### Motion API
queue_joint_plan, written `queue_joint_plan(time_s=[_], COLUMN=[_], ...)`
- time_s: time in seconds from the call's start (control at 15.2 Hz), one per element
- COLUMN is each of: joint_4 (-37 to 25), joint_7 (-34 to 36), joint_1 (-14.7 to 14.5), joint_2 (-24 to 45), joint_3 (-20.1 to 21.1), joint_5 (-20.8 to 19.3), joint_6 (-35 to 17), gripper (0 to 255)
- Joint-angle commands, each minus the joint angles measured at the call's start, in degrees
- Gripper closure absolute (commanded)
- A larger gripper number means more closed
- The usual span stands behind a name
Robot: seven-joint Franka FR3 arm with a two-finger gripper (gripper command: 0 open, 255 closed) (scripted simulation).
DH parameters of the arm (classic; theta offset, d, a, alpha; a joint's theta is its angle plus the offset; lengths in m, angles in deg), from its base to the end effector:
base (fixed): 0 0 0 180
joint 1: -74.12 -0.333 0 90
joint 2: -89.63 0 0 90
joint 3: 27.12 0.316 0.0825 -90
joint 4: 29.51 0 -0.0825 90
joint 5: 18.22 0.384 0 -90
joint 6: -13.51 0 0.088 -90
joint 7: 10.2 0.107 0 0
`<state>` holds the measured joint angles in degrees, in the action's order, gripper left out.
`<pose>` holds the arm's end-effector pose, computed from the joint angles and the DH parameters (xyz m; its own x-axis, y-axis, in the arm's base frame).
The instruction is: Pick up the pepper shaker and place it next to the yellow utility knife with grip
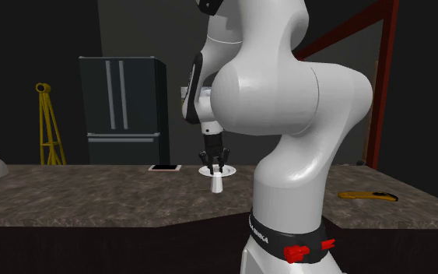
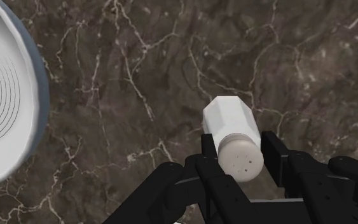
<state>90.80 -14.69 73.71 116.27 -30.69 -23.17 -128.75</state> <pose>0.5722 -0.0315 0.1882 0.9913 0.0956 -0.0901 0.1019 -0.9925 0.0681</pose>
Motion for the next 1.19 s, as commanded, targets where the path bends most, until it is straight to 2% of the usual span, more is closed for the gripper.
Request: queue_joint_plan(time_s=[0.0, 1.12], joint_4=[0.08, -0.79], joint_7=[-0.07, -0.81], joint_1=[-0.01, -0.17], joint_2=[-0.97, -10.82], joint_3=[-0.01, -0.03], joint_5=[0.01, 0.13], joint_6=[0.92, 11.62], gripper=[255, 255])
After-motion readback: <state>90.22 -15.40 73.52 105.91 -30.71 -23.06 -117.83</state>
